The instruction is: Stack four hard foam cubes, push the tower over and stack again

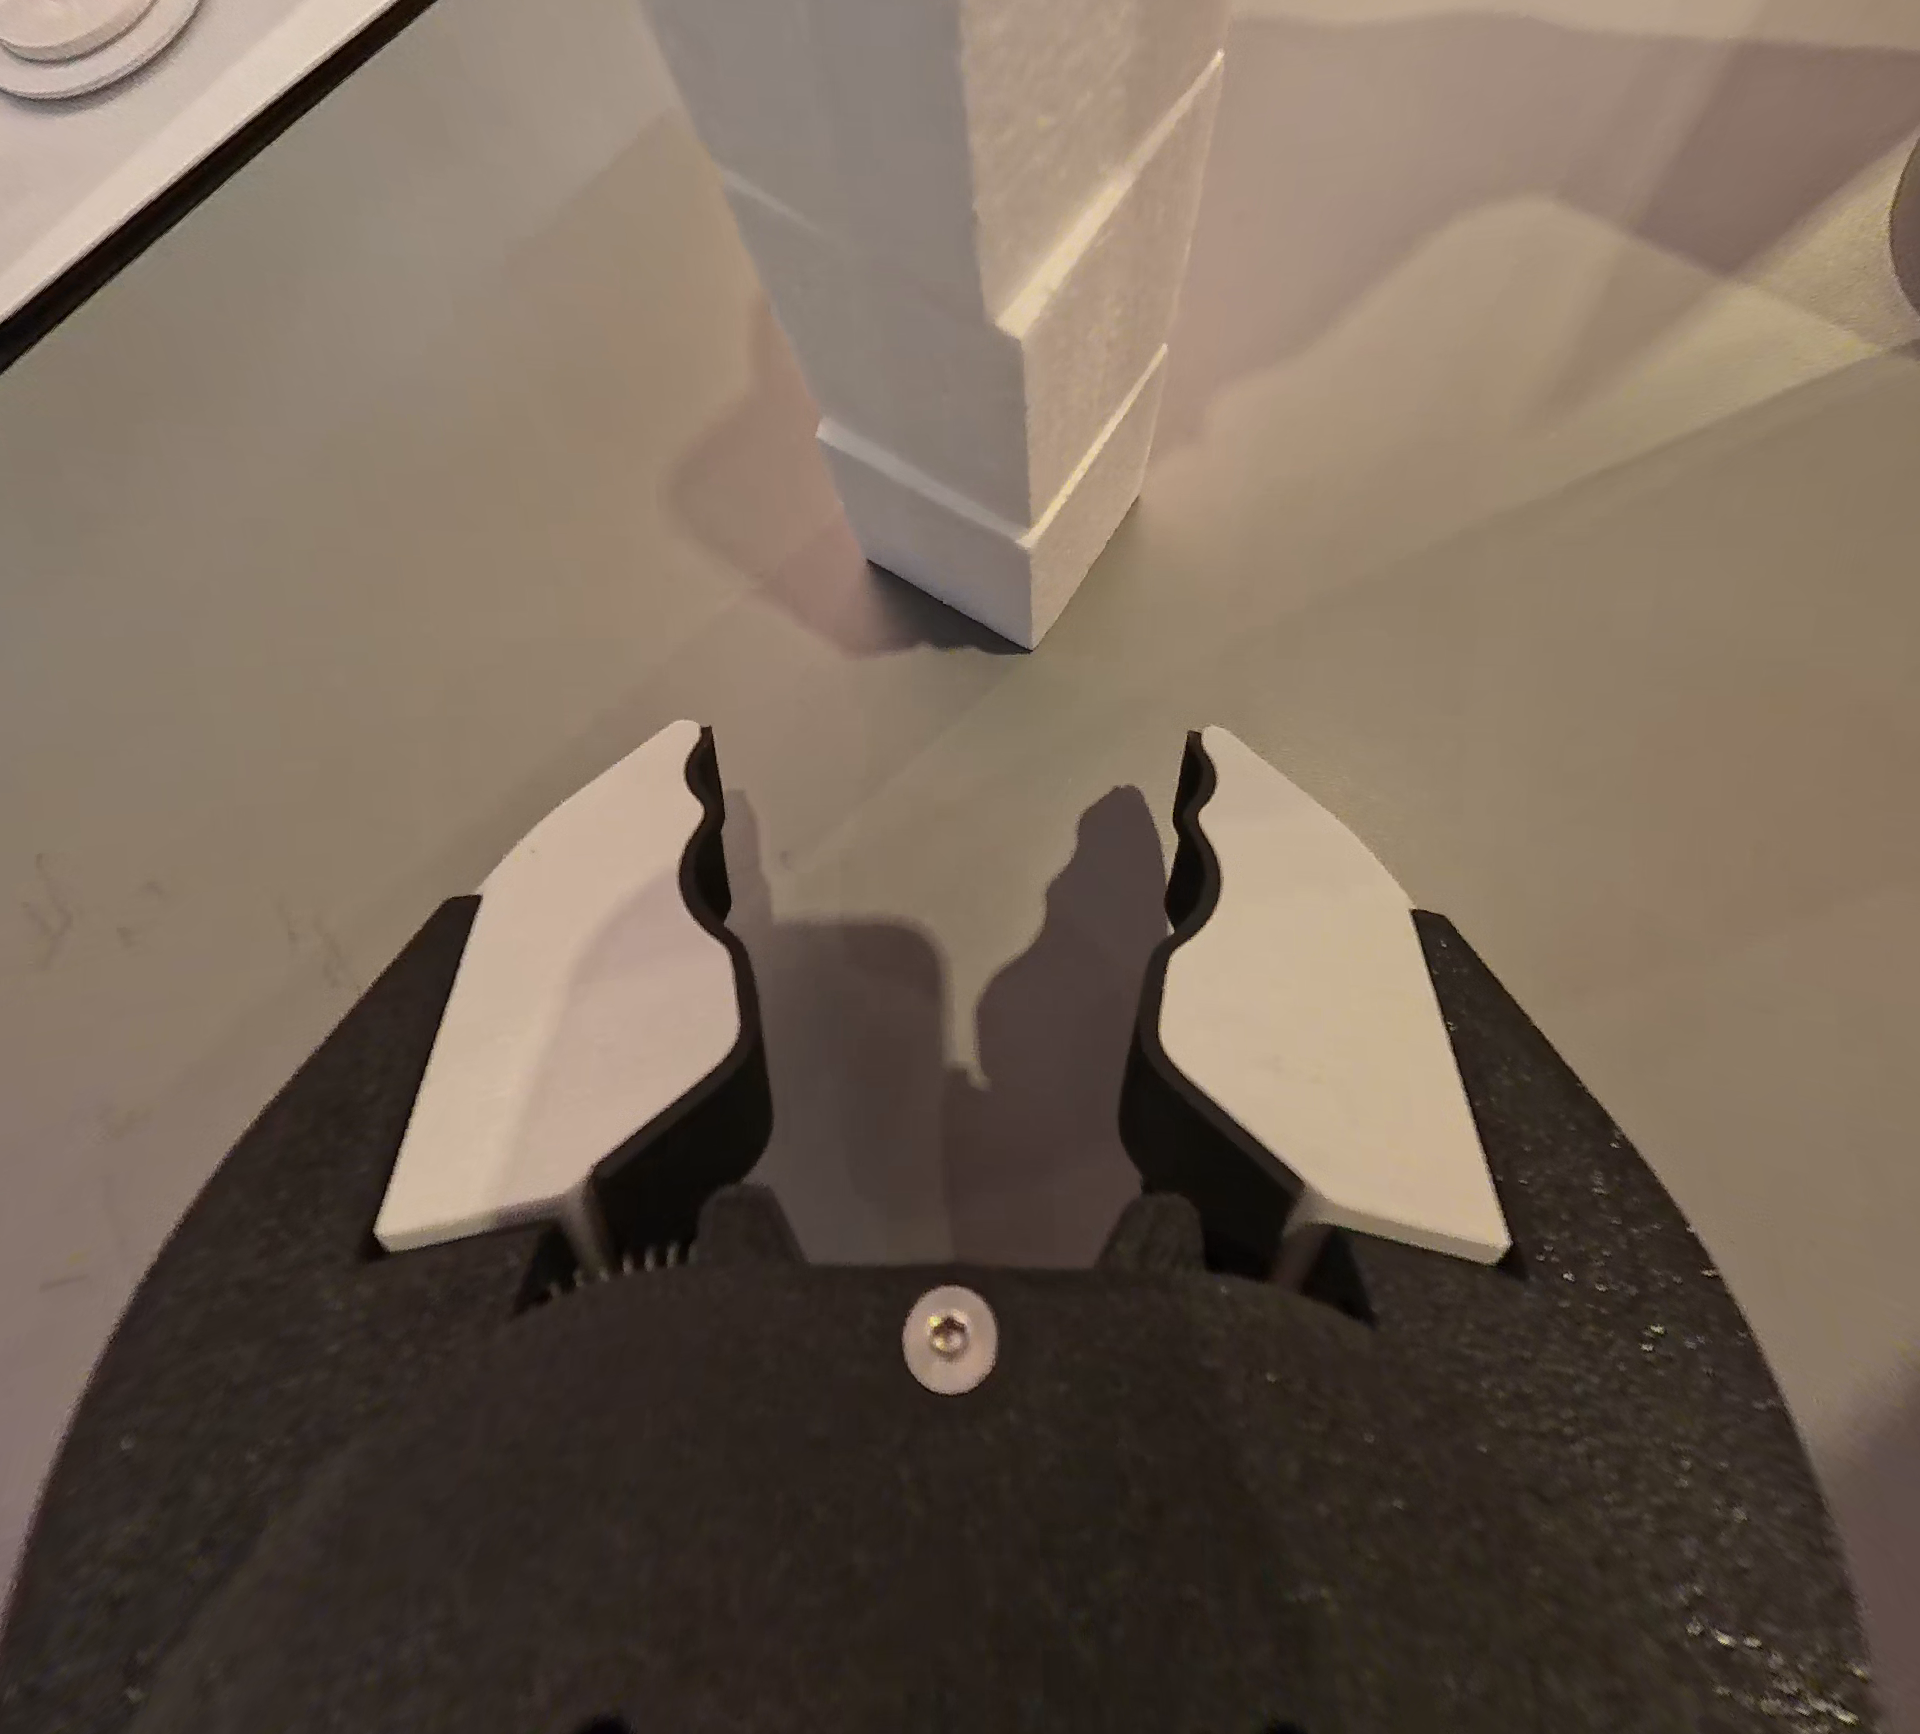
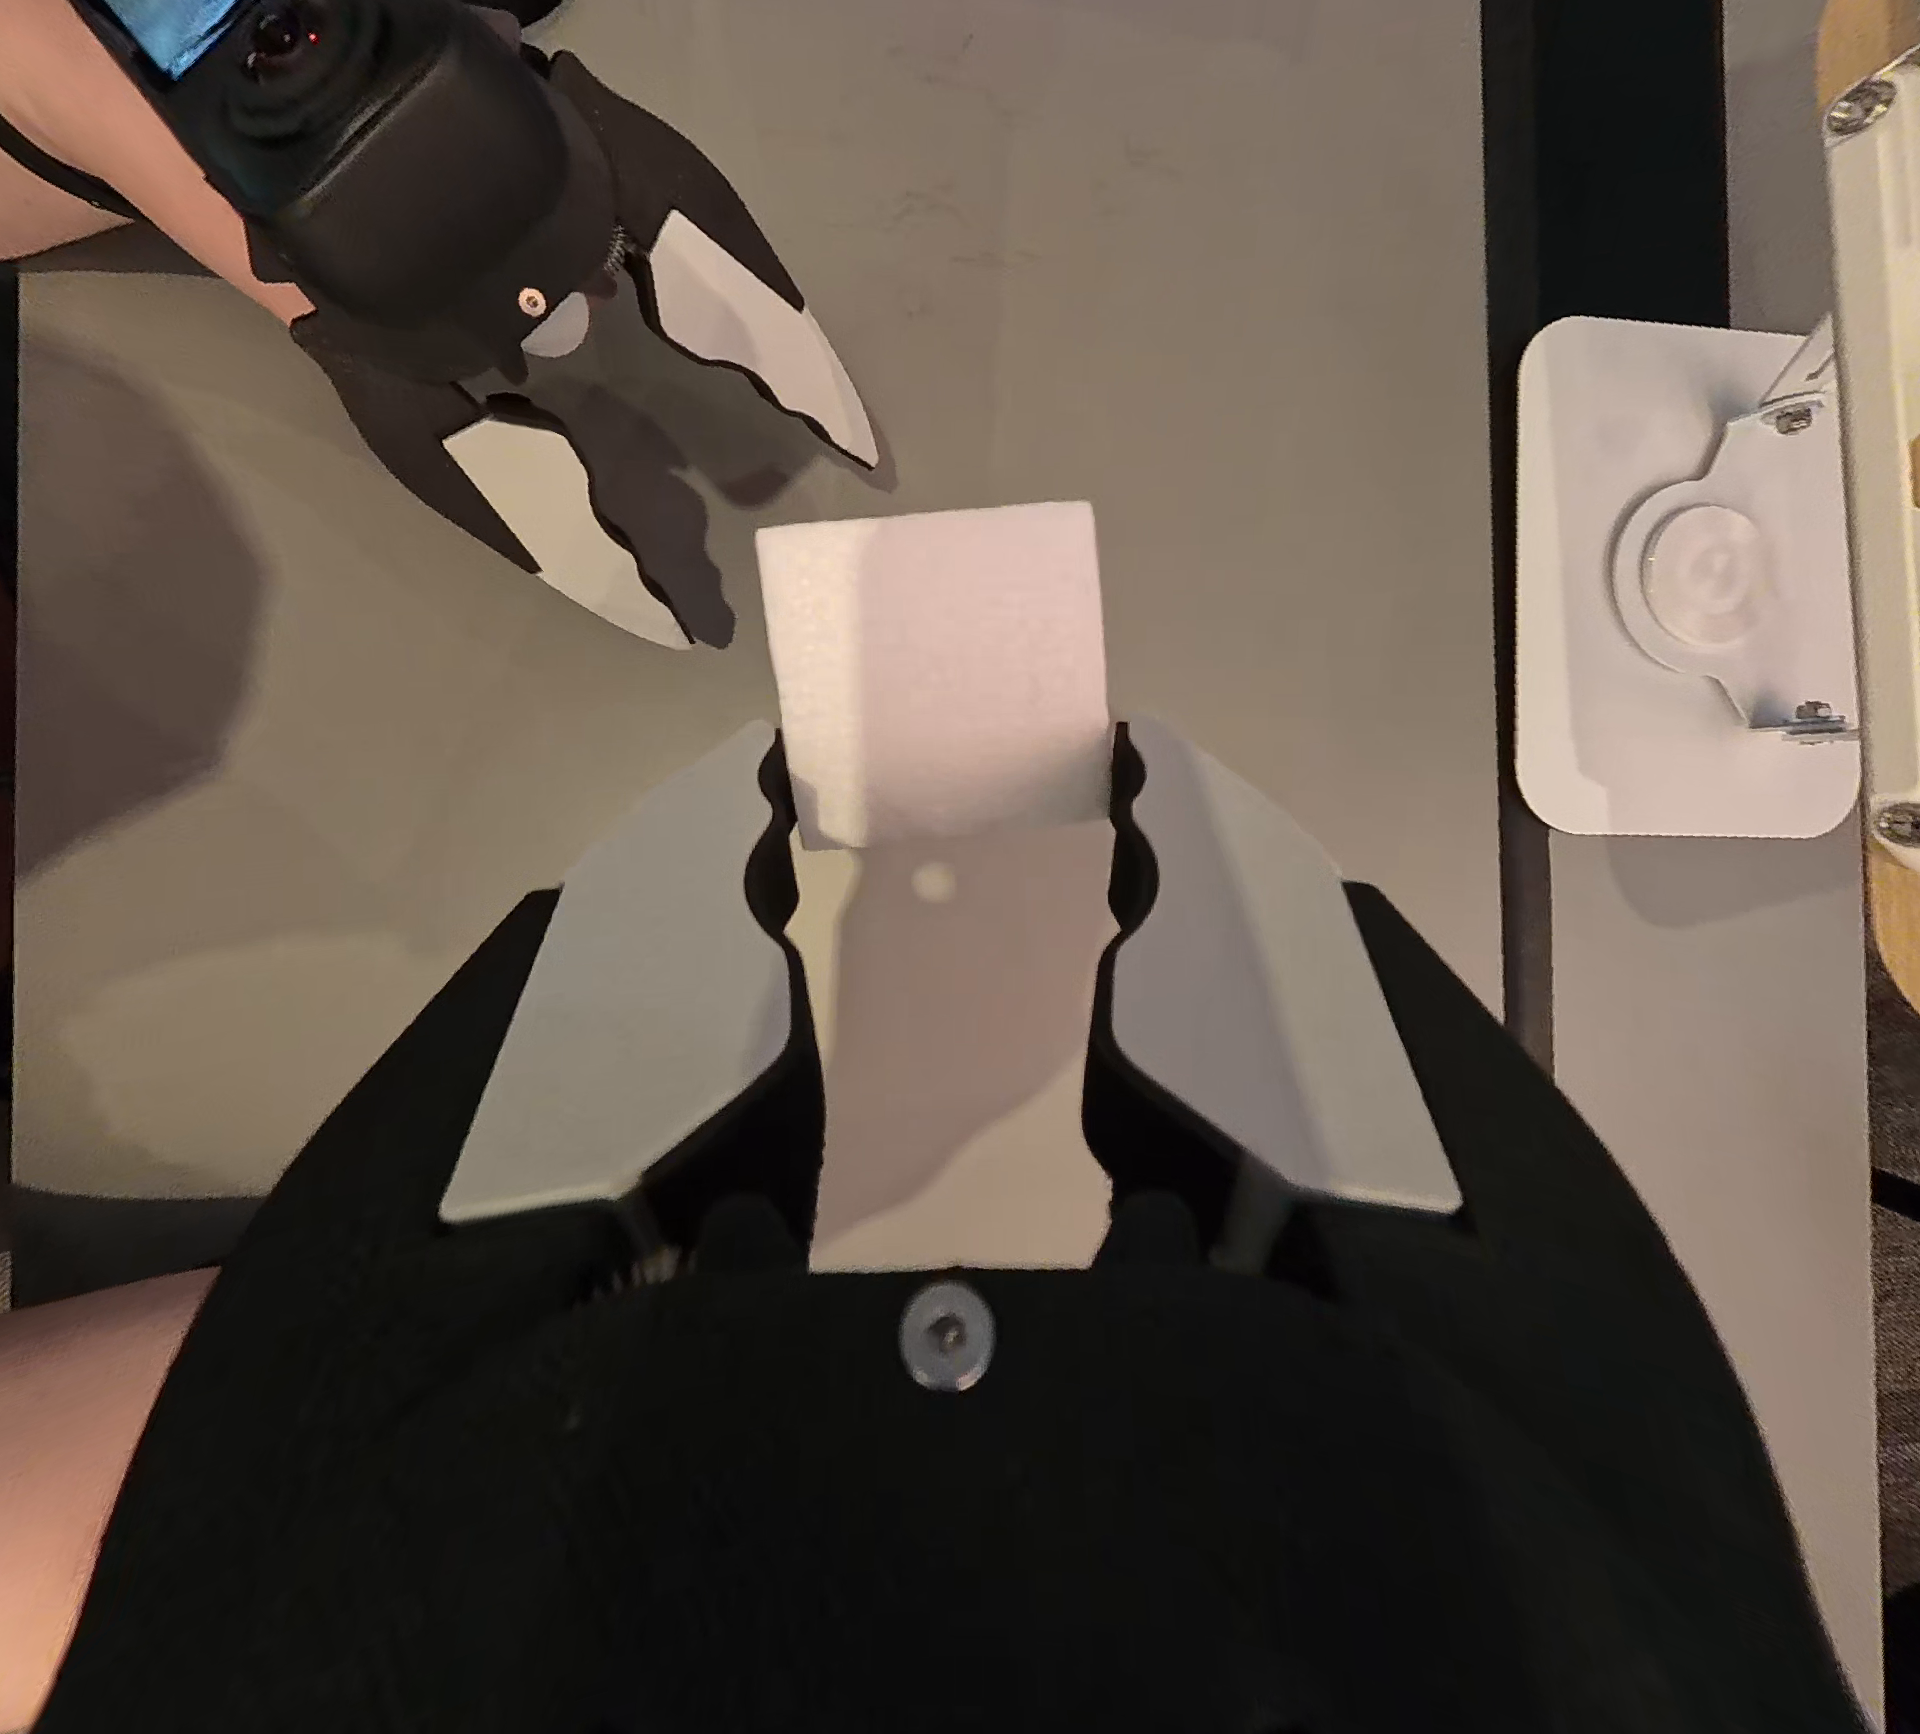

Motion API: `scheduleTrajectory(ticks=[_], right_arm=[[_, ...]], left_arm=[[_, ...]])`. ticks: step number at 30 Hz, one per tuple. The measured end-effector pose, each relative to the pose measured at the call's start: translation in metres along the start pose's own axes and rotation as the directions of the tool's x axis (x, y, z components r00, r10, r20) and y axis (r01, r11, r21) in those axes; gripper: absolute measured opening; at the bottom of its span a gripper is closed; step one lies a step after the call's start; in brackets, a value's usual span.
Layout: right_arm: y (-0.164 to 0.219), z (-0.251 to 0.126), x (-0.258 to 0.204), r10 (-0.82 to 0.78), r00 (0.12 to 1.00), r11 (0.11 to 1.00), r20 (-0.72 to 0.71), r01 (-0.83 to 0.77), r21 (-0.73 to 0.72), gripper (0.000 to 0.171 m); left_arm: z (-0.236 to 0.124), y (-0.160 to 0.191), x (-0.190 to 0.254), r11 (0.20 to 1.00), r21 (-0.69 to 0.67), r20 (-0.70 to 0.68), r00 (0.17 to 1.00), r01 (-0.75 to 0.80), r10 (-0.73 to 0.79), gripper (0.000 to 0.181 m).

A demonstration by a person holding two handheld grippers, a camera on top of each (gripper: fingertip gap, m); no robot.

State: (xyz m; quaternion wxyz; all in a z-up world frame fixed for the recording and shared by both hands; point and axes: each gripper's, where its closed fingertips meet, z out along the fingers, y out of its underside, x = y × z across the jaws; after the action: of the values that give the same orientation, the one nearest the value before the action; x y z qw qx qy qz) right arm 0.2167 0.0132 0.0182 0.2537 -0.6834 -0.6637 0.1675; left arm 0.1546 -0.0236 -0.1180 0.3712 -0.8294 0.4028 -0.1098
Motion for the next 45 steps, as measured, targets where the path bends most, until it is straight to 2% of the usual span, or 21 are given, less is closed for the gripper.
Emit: scheduleTrajectory(ticks=[6, 13, 21, 27, 34, 45], right_arm=[[0.001, 0.008, -0.001, -0.013, 1.0, 1.0, 0.009, 0.013, -0.027, 0.06], [-0.001, 0.005, 0.005, -0.023, 0.999, 1.0, -0.043, 0.023, -0.015, 0.059], [0.0, 0.009, 0.002, -0.04, 0.999, 0.999, -0.015, 0.04, -0.007, 0.06], [-0.001, 0.007, 0.003, -0.107, 0.994, 0.994, -0.026, 0.108, 0.022, 0.06], [-0.007, 0.0, -0.002, -0.254, 0.967, 0.958, -0.031, 0.256, 0.131, 0.059], [-0.003, 0.007, 0.002, -0.235, 0.972, 0.964, -0.006, 0.234, 0.123, 0.059]], left_arm=[[-0.002, 0.0, 0.0, 1.0, 0.005, 0.0, 1.0, 0.0, 0.0, 0.083], [-0.002, 0.0, 0.002, 1.0, 0.003, -0.004, 1.0, -0.008, 0.008, 0.083], [0.0, 0.002, 0.005, 1.0, -0.01, -0.01, 1.0, -0.018, 0.018, 0.084], [0.002, 0.003, 0.006, 1.0, -0.017, -0.014, 1.0, -0.017, 0.017, 0.083], [0.004, 0.005, 0.008, 0.999, -0.026, -0.019, 1.0, -0.024, 0.024, 0.083], [0.005, 0.007, 0.009, 0.999, -0.038, -0.027, 0.999, -0.027, 0.026, 0.083]])
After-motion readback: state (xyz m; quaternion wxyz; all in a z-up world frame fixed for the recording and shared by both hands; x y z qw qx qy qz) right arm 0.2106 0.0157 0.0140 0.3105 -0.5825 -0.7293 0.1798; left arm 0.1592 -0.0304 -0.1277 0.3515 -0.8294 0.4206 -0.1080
